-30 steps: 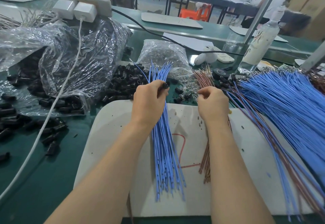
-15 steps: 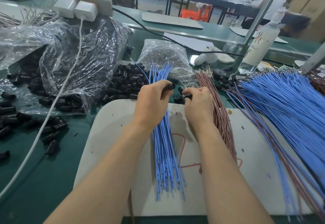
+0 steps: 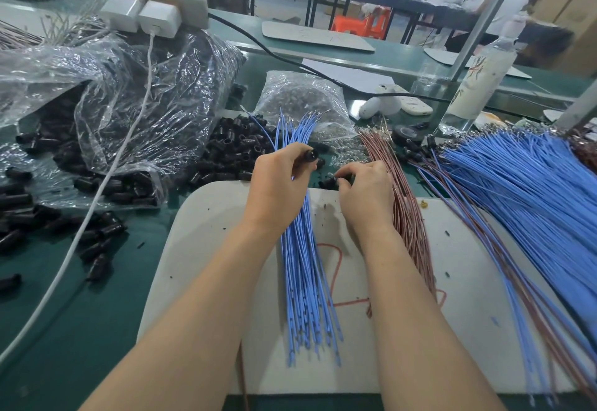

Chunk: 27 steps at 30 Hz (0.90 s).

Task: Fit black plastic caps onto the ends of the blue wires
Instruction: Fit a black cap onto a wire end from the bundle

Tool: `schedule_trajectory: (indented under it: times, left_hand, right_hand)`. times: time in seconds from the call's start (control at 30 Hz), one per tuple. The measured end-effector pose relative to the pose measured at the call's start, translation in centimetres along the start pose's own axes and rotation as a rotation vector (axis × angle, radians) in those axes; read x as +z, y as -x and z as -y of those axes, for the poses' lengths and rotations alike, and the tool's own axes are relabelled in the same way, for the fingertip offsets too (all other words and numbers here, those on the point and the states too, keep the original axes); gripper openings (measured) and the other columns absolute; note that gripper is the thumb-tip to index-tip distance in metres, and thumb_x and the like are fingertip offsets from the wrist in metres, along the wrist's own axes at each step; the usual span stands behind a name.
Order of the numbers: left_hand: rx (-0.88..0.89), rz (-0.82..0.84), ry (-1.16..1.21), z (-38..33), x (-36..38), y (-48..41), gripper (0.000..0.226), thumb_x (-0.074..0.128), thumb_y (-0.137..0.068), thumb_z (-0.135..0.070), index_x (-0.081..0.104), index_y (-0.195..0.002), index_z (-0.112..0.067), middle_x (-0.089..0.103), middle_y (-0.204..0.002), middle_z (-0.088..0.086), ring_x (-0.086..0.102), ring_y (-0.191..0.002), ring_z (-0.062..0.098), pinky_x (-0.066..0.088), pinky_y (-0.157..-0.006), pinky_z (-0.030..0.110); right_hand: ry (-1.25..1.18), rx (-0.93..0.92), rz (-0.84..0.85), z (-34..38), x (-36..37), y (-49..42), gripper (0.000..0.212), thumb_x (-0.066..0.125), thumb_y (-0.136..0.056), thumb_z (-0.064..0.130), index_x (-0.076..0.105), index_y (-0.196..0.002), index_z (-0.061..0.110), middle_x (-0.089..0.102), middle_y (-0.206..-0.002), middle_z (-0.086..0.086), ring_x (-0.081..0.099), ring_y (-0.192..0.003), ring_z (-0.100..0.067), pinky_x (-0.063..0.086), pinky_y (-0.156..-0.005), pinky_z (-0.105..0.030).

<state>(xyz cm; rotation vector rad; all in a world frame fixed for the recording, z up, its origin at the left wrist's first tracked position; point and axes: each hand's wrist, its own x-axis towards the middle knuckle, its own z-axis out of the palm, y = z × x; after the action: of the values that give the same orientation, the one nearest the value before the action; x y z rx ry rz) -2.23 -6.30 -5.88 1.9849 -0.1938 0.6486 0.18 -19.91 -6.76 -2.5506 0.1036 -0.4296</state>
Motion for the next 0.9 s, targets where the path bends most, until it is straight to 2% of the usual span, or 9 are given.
schedule_trajectory:
  times: [0.17, 0.3, 0.43, 0.57, 0.63, 0.7, 0.73, 0.83, 0.9]
  left_hand:
    - [-0.031, -0.015, -0.008, 0.1, 0.0, -0.1, 0.009, 0.061, -0.089, -0.008, 0.069, -0.092, -0.006, 0.071, -0.078, 0.006, 0.066, -0.077, 0.021, 0.049, -0.076, 0.029]
    - [-0.037, -0.011, -0.020, 0.1, -0.1, -0.1, 0.010, 0.061, -0.089, -0.008, 0.069, -0.092, -0.005, 0.071, -0.078, 0.007, 0.066, -0.078, 0.024, 0.049, -0.078, 0.034]
    - [-0.037, -0.007, -0.013, 0.0, -0.1, 0.0, 0.009, 0.061, -0.089, -0.008, 0.069, -0.092, -0.006, 0.071, -0.079, 0.006, 0.066, -0.078, 0.020, 0.050, -0.077, 0.028]
    - [-0.027, -0.031, -0.019, 0.1, 0.0, -0.1, 0.008, 0.062, -0.089, -0.008, 0.070, -0.091, -0.005, 0.071, -0.078, 0.006, 0.066, -0.077, 0.022, 0.049, -0.075, 0.028]
    - [-0.031, -0.036, -0.019, 0.1, 0.0, -0.1, 0.008, 0.063, -0.089, -0.008, 0.070, -0.090, -0.005, 0.071, -0.077, 0.007, 0.065, -0.076, 0.023, 0.048, -0.074, 0.031]
    - [-0.031, -0.034, -0.026, 0.1, 0.0, -0.1, 0.007, 0.063, -0.089, -0.008, 0.070, -0.090, -0.006, 0.070, -0.077, 0.007, 0.065, -0.076, 0.023, 0.048, -0.074, 0.031]
    - [-0.028, -0.033, -0.032, 0.1, 0.0, -0.1, 0.007, 0.063, -0.089, -0.008, 0.070, -0.090, -0.006, 0.070, -0.077, 0.007, 0.065, -0.075, 0.023, 0.048, -0.073, 0.031]
    - [-0.022, -0.037, -0.037, 0.1, 0.0, -0.2, 0.007, 0.063, -0.088, -0.008, 0.070, -0.090, -0.006, 0.070, -0.077, 0.006, 0.065, -0.075, 0.022, 0.048, -0.073, 0.029]
    - [-0.025, -0.037, -0.033, 0.1, 0.0, -0.2, 0.008, 0.063, -0.088, -0.008, 0.070, -0.090, -0.006, 0.071, -0.077, 0.006, 0.065, -0.075, 0.022, 0.047, -0.073, 0.030]
  right_hand:
    - [0.014, -0.059, 0.016, 0.3, -0.1, 0.1, 0.033, 0.053, -0.094, 0.021, 0.060, -0.126, 0.028, 0.040, -0.114, -0.003, 0.039, -0.101, -0.018, 0.036, -0.095, -0.031]
    - [0.040, -0.064, 0.043, 0.4, 0.2, 0.1, 0.024, 0.054, -0.095, 0.023, 0.066, -0.114, 0.030, 0.041, -0.115, -0.002, 0.033, -0.096, -0.016, 0.037, -0.091, -0.032]
    - [0.026, -0.011, 0.012, 0.4, 0.4, 0.0, 0.016, 0.053, -0.095, 0.017, 0.062, -0.107, 0.018, 0.043, -0.113, -0.004, 0.041, -0.102, -0.020, 0.034, -0.086, -0.027]
    - [-0.242, -0.027, -0.161, 0.8, -0.5, 0.0, 0.008, 0.054, -0.094, 0.012, 0.055, -0.101, 0.010, 0.052, -0.101, -0.002, 0.047, -0.093, -0.016, 0.038, -0.082, -0.024]
    - [-0.422, -0.054, -0.248, 1.2, -1.1, 0.1, 0.007, 0.059, -0.091, 0.012, 0.053, -0.095, 0.013, 0.056, -0.087, 0.005, 0.053, -0.078, -0.008, 0.042, -0.074, -0.015]
    - [-0.484, -0.063, -0.250, 1.5, -1.3, 0.3, 0.010, 0.062, -0.090, 0.012, 0.052, -0.092, 0.015, 0.053, -0.079, 0.014, 0.052, -0.071, 0.001, 0.041, -0.069, -0.007]
    - [-0.476, -0.059, -0.225, 1.6, -1.2, 0.3, 0.010, 0.062, -0.089, 0.011, 0.053, -0.092, 0.015, 0.053, -0.078, 0.014, 0.052, -0.071, 0.000, 0.042, -0.069, -0.009]
    - [-0.440, -0.030, -0.175, 1.5, -1.0, 0.4, 0.010, 0.059, -0.089, 0.006, 0.060, -0.097, 0.011, 0.059, -0.083, 0.007, 0.057, -0.078, -0.011, 0.049, -0.079, -0.027]
    - [-0.484, -0.013, -0.163, 1.7, -1.3, 0.3, 0.012, 0.061, -0.088, 0.005, 0.065, -0.099, 0.010, 0.064, -0.086, 0.004, 0.061, -0.081, -0.012, 0.052, -0.083, -0.031]
